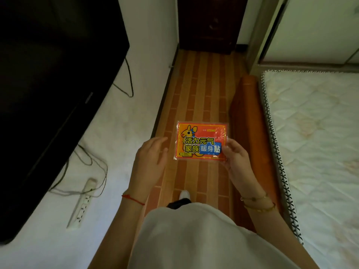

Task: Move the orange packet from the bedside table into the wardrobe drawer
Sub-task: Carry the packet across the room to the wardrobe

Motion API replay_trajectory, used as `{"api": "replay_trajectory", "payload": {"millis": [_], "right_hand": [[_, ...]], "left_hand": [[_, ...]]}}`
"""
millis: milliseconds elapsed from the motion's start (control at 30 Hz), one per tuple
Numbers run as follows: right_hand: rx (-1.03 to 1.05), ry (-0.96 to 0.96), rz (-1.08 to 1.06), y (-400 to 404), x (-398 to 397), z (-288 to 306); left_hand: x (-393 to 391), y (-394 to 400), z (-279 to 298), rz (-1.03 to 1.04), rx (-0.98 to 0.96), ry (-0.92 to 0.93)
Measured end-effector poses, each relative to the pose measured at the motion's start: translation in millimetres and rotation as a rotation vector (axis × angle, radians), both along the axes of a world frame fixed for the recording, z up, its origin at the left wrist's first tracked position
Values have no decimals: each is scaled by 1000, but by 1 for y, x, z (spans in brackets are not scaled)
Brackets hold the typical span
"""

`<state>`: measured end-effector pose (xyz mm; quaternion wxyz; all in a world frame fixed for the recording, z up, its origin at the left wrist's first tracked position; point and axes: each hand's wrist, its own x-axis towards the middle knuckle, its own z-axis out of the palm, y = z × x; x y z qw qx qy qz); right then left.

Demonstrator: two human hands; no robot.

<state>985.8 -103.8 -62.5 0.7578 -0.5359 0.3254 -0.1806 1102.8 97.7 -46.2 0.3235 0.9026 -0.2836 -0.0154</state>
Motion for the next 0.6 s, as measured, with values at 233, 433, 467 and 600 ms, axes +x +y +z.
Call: {"api": "replay_trajectory", "payload": {"millis": [233, 433, 467, 600], "right_hand": [[-30, -25, -90, -80, 128, 15], [-22, -10, -191, -147, 198, 11], [-20, -13, -204, -160, 210, 9], [-1, -32, -213, -219, 263, -1]], "left_hand": [[148, -101, 12, -149, -2, -30], [235, -178, 7, -227, -1, -16], [248, -192, 4, -237, -1, -16], [305, -253, -9, -248, 15, -10]]}}
